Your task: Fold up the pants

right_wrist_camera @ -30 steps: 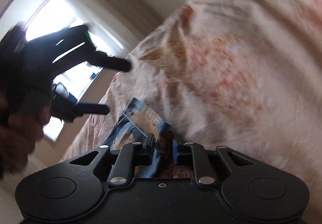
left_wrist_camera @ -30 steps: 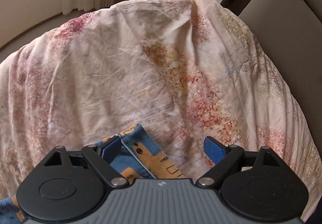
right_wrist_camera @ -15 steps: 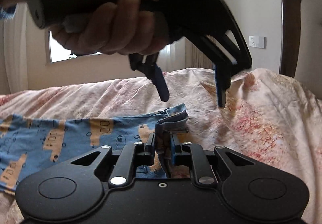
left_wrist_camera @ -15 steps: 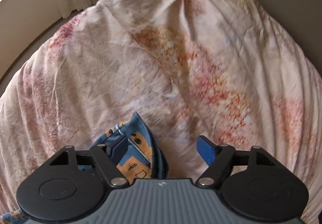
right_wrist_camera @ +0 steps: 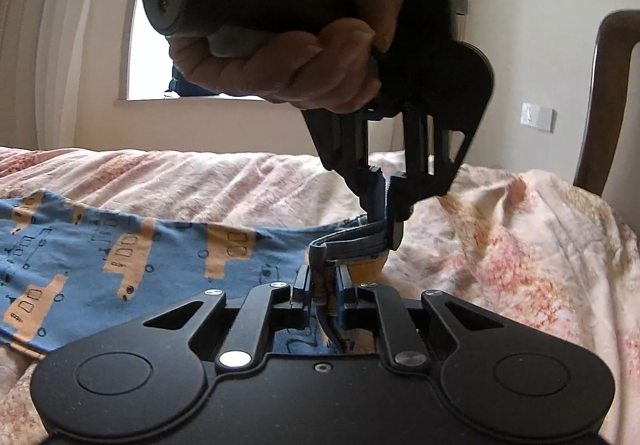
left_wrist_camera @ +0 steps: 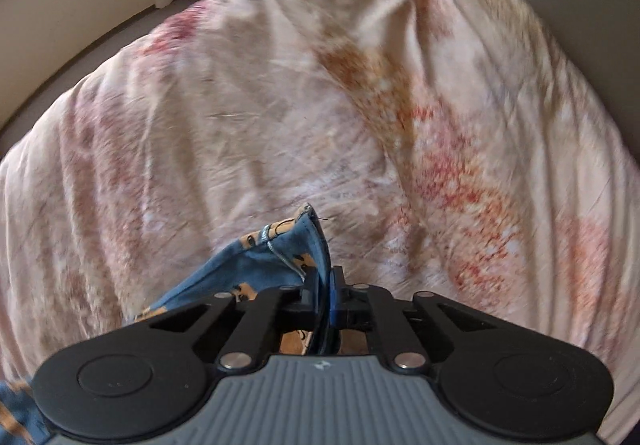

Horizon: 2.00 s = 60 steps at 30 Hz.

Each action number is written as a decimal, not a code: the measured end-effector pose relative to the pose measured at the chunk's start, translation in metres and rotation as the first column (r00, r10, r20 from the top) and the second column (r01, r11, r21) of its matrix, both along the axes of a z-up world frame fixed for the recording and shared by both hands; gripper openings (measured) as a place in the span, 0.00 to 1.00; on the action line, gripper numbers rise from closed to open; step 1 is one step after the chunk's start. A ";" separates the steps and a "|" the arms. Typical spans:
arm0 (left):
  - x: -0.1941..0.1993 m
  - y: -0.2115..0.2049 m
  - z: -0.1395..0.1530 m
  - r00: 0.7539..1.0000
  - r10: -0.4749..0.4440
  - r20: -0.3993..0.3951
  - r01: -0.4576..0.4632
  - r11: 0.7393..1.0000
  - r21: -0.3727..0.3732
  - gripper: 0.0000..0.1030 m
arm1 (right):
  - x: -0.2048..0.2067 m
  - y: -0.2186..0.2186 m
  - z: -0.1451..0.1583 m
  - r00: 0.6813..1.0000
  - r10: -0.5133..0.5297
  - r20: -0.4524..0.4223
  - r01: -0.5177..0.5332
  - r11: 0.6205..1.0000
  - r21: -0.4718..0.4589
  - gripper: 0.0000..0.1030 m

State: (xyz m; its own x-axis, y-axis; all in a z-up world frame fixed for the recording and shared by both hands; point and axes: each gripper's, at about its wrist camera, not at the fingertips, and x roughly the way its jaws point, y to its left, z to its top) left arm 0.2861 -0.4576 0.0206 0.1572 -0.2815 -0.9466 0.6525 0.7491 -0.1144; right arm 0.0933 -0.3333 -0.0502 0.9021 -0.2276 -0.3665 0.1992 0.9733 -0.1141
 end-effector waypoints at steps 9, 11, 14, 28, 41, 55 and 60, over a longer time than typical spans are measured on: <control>-0.013 0.129 0.050 0.966 0.258 0.002 -0.252 0.945 -0.210 0.04 | -0.026 0.030 0.025 0.965 0.231 0.121 -0.227 0.973 -0.047 0.11; -0.025 0.165 0.054 0.955 0.296 0.015 -0.282 0.924 -0.259 0.04 | -0.032 0.040 0.029 0.940 0.317 0.128 -0.312 0.948 -0.059 0.11; -0.034 0.215 0.043 0.935 0.355 -0.018 -0.341 0.880 -0.331 0.04 | -0.038 0.061 0.031 0.895 0.434 0.102 -0.427 0.901 -0.081 0.11; -0.026 0.349 -0.071 0.890 0.419 -0.178 -0.448 0.740 -0.502 0.04 | -0.010 0.155 -0.014 0.764 0.620 -0.181 -0.642 0.757 -0.117 0.11; -0.018 0.368 -0.089 0.896 0.372 -0.244 -0.442 0.692 -0.570 0.64 | -0.012 0.156 -0.027 0.762 0.619 -0.188 -0.645 0.753 -0.133 0.27; -0.020 0.364 -0.052 0.885 0.464 -0.043 -0.420 0.754 -0.505 0.79 | -0.013 0.138 -0.012 0.825 0.559 -0.083 -0.563 0.826 -0.036 0.47; -0.028 0.357 -0.030 0.920 0.380 0.097 -0.271 0.795 -0.542 0.86 | -0.010 0.138 -0.015 0.821 0.564 -0.085 -0.566 0.824 0.000 0.42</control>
